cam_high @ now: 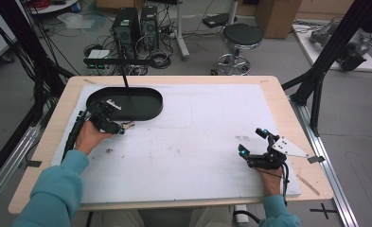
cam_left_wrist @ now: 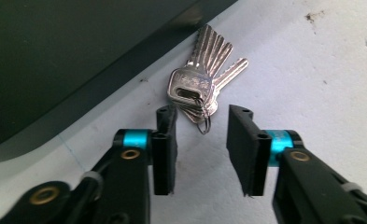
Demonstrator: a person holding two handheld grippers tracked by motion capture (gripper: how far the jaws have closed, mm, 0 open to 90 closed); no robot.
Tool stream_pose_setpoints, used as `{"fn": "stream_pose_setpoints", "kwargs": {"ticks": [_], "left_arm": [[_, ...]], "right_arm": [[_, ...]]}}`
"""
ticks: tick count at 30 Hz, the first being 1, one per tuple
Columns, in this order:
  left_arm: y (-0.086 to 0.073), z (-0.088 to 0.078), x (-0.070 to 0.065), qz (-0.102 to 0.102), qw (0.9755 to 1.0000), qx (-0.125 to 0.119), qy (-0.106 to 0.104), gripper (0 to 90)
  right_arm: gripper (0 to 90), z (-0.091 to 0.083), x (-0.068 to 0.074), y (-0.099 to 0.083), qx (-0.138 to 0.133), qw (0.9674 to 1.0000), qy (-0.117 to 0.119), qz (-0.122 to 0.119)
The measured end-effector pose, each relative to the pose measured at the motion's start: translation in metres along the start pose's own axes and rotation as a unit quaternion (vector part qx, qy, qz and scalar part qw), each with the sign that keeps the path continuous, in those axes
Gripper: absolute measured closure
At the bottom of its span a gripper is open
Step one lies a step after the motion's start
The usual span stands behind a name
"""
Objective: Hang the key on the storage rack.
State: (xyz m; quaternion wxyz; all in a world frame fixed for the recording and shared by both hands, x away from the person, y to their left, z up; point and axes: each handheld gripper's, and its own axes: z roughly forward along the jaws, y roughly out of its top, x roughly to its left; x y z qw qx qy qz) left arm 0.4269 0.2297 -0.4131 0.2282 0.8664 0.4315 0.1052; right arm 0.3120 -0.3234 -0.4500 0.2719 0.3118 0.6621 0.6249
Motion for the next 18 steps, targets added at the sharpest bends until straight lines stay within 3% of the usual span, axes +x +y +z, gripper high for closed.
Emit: {"fn": "stream_pose_setpoints", "kwargs": {"ticks": [9,18], "left_arm": [[0.0006,-0.0002,0.0012,-0.017,0.9998,0.006,-0.004,77.8],[0.0004,-0.0007,0.0028,-0.023,0.9997,-0.002,0.001,82.7]], "right_arm": [[0.8,0.0,-0.0001,-0.0001,0.0,1.0,0.002,0.002],[0.8,-0.0001,0.0004,0.0,0.001,1.0,0.001,0.003]]}}
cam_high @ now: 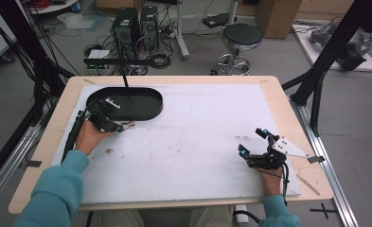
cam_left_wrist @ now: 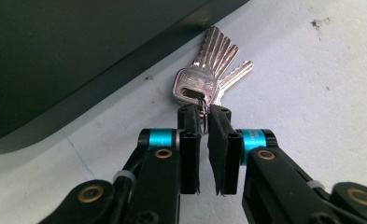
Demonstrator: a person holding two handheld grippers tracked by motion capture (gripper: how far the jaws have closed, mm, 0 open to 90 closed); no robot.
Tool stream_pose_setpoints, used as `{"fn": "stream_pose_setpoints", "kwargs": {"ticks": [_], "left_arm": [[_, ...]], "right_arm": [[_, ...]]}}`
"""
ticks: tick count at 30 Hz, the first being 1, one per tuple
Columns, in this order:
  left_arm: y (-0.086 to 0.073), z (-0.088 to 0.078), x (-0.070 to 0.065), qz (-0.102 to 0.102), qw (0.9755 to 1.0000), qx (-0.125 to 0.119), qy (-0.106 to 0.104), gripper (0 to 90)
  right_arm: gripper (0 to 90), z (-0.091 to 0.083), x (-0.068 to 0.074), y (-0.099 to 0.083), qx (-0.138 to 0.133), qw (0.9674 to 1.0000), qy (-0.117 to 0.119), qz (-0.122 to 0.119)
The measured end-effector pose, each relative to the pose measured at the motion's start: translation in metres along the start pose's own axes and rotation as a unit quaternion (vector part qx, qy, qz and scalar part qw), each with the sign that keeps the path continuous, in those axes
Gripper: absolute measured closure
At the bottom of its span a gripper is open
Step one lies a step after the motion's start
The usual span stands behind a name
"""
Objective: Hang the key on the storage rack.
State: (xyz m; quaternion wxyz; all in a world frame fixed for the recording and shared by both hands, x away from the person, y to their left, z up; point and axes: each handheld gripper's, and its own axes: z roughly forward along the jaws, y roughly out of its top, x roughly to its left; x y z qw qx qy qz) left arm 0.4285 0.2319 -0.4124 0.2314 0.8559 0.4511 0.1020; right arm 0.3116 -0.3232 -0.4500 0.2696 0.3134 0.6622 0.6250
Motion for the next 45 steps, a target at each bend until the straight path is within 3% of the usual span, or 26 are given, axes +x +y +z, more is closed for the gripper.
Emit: {"fn": "stream_pose_setpoints", "kwargs": {"ticks": [22,27,29,30,31,32,35,40,41,43,44,45], "left_arm": [[0.002,0.0,0.002,-0.011,0.9999,-0.008,0.001,88.2],[0.002,-0.003,0.003,-0.004,0.9998,-0.018,-0.004,88.3],[0.002,-0.006,0.002,0.017,0.9992,-0.035,-0.007,88.4],[0.002,-0.006,0.002,0.017,0.9992,-0.035,-0.007,88.3],[0.002,-0.009,0.002,0.023,0.9987,-0.045,-0.008,88.4],[0.002,-0.016,0.003,0.027,0.9969,-0.071,-0.017,88.3],[0.001,-0.026,0.004,0.031,0.9921,-0.117,-0.034,88.4],[0.003,-0.04,0.003,0.039,0.9866,-0.152,-0.044,88.4],[0.003,-0.04,0.003,0.039,0.9866,-0.152,-0.044,88.4],[0.005,-0.049,0.002,0.04,0.983,-0.172,-0.05,88.4],[0.005,-0.049,0.002,0.04,0.983,-0.172,-0.05,88.4],[0.007,-0.055,0.002,0.042,0.9803,-0.186,-0.052,88.4]], "right_arm": [[0.8,0.0,0.0,0.0,0.0,1.0,0.002,0.001],[0.8,0.0,-0.001,0.0,-0.001,1.0,0.0,-0.003],[0.8,0.0,0.0,0.0,0.0,1.0,0.0,0.0],[0.8,0.0,0.0,0.0,-0.001,1.0,0.0,-0.002],[0.8,0.0,0.0,0.0,-0.001,1.0,0.001,-0.001],[0.8,0.0,0.0,0.0,0.0,1.0,0.001,0.0],[0.8,0.0,0.0,0.0,0.0,1.0,0.001,0.0],[0.8,0.0,0.0,0.0,0.0,1.0,0.0,0.0],[0.8,0.0,0.0,0.0,0.0,1.0,0.0,0.0],[0.8,0.0,0.0,0.0,0.0,1.0,0.0,-0.001],[0.8,0.0,0.0,0.0,0.0,1.0,-0.001,-0.001],[0.8,0.0,0.0,0.0,0.001,1.0,0.0,-0.001]]}}
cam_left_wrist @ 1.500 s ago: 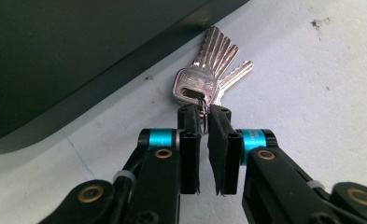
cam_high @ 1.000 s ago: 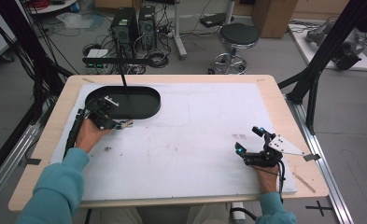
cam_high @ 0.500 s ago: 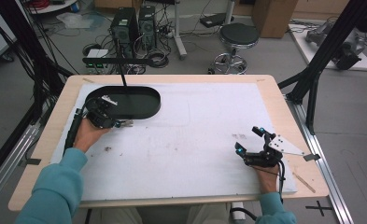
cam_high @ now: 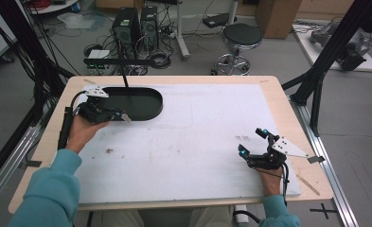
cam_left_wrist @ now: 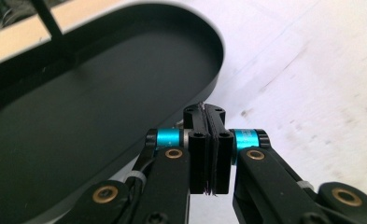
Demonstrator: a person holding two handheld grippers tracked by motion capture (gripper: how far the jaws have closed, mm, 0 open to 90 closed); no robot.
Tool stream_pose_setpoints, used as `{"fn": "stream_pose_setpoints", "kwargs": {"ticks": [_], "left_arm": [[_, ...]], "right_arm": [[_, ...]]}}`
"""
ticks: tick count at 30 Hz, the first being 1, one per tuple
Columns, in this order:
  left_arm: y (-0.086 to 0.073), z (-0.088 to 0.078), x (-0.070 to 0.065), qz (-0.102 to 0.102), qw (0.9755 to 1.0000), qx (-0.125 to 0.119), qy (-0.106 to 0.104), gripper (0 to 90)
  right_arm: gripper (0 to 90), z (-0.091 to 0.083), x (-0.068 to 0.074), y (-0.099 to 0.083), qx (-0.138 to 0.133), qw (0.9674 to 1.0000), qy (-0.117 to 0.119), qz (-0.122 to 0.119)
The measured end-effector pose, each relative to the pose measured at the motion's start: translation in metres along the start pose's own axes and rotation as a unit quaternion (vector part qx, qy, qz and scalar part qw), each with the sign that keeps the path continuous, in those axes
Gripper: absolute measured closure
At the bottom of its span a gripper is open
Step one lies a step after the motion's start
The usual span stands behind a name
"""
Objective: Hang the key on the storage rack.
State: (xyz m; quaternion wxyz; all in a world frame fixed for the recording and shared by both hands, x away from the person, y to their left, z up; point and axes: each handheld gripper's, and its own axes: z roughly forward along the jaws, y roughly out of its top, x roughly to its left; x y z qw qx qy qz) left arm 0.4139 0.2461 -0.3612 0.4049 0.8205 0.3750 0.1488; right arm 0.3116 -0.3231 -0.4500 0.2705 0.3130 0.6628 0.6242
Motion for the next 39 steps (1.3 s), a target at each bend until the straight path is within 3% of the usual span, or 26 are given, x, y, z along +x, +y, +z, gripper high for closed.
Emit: {"fn": "stream_pose_setpoints", "kwargs": {"ticks": [3,10,13,20,39], "left_arm": [[0.005,-0.005,-0.001,0.002,0.9999,-0.015,-0.007,88.4],[0.018,-0.012,0.0,0.016,0.9993,-0.026,-0.022,88.4],[0.022,-0.014,0.0,0.011,0.9987,-0.043,-0.025,88.4],[0.037,-0.02,0.003,0.013,0.9975,-0.065,-0.022,88.3],[0.097,-0.031,0.012,0.038,0.9962,-0.077,-0.015,88.3]], "right_arm": [[0.8,0.0,0.0,0.0,0.0,1.0,0.0,0.0],[0.8,0.0,0.0,0.0,-0.001,1.0,0.0,-0.001],[0.8,0.0,0.0,0.0,0.0,1.0,0.0,0.0],[0.8,0.0,0.0,0.0,0.0,1.0,0.0,-0.001],[0.8,0.0,0.0,0.0,0.0,1.0,0.0,0.0]]}}
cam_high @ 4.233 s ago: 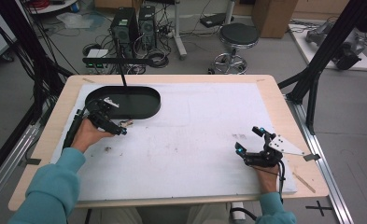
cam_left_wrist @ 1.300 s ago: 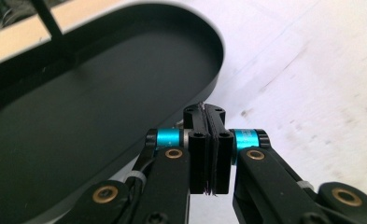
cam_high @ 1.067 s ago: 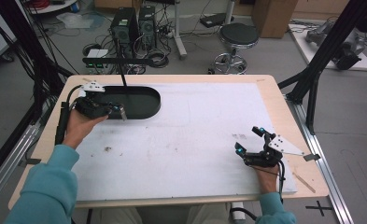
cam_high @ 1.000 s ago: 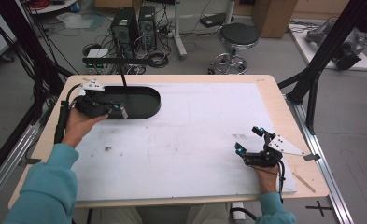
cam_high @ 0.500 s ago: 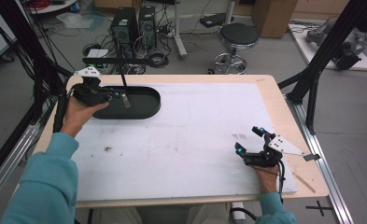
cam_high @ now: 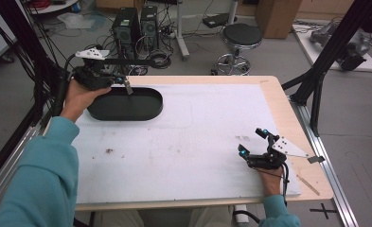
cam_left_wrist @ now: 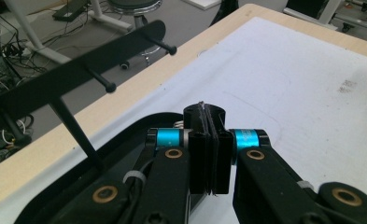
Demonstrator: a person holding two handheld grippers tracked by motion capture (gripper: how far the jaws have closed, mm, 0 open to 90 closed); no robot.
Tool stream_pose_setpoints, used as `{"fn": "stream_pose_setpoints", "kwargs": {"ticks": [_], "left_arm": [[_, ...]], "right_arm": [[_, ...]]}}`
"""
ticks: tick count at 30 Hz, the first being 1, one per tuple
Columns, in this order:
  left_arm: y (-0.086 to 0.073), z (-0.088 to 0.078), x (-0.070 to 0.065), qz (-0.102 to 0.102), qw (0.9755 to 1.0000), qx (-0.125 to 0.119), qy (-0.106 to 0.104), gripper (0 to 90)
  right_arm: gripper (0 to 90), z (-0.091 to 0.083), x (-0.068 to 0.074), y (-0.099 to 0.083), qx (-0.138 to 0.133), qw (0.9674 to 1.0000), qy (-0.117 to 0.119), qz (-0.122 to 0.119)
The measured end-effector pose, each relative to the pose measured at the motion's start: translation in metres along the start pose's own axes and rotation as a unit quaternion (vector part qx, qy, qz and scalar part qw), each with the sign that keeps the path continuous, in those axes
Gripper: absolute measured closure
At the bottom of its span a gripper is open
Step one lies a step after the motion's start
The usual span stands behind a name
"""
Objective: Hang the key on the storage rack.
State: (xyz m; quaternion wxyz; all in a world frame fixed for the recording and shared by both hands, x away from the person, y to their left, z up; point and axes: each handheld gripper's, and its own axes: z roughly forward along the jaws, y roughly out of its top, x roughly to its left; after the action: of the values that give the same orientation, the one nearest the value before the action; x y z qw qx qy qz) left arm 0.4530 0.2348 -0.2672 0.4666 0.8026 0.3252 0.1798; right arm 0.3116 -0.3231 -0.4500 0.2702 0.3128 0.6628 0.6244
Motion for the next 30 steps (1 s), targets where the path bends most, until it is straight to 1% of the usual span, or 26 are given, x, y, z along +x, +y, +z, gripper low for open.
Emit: {"fn": "stream_pose_setpoints", "kwargs": {"ticks": [1,3,5,6,9,10,13,16,17,20,22,24,29,30], "left_arm": [[0.002,0.0,0.001,-0.003,1.0,0.001,-0.001,88.3],[0.007,0.002,0.002,0.002,1.0,0.004,0.001,88.3],[0.012,0.003,0.004,0.002,1.0,0.003,0.003,88.3],[0.014,0.004,0.004,0.002,1.0,-0.001,0.003,88.3],[0.018,0.007,0.006,-0.002,1.0,-0.002,0.001,88.3],[0.022,0.011,0.007,0.002,1.0,0.004,0.005,88.3],[0.028,0.016,0.009,0.003,0.9999,0.008,0.006,88.3],[0.029,0.02,0.01,0.001,1.0,0.008,0.005,88.3],[0.028,0.024,0.011,-0.001,0.9999,0.01,0.009,88.3],[0.026,0.029,0.014,-0.005,0.9997,0.018,0.014,88.3],[0.025,0.03,0.015,-0.008,0.9997,0.021,0.014,88.3],[0.023,0.033,0.018,-0.011,0.9994,0.027,0.018,88.3],[0.021,0.036,0.023,-0.02,0.9989,0.031,0.028,88.3],[0.02,0.037,0.025,-0.024,0.9986,0.034,0.033,88.3]], "right_arm": [[0.8,0.0,0.0,0.0,0.0,1.0,0.0,0.0],[0.8,0.0,0.0,0.0,0.0,1.0,0.0,0.0],[0.8,0.0,0.0,0.0,-0.001,1.0,-0.001,-0.001],[0.8,0.0,0.0,0.0,-0.001,1.0,-0.001,-0.003],[0.8,0.0,0.0,0.0,-0.001,1.0,0.0,-0.003],[0.8,0.0,0.0,0.0,-0.001,1.0,0.0,-0.002],[0.8,0.0,0.0,0.0,-0.001,1.0,0.0,-0.004],[0.8,0.0,0.0,0.0,-0.001,1.0,-0.001,-0.003],[0.8,0.0,0.0,0.0,-0.001,1.0,0.0,-0.005],[0.8,0.0,0.0,0.0,-0.001,1.0,0.0,-0.005],[0.8,0.0,0.0,0.0,-0.001,1.0,-0.001,-0.003],[0.8,0.0,0.0,0.0,-0.001,1.0,0.0,-0.003],[0.8,0.0,0.0,0.0,-0.001,1.0,0.0,-0.001],[0.8,0.0,0.0,0.0,-0.001,1.0,0.0,-0.002]]}}
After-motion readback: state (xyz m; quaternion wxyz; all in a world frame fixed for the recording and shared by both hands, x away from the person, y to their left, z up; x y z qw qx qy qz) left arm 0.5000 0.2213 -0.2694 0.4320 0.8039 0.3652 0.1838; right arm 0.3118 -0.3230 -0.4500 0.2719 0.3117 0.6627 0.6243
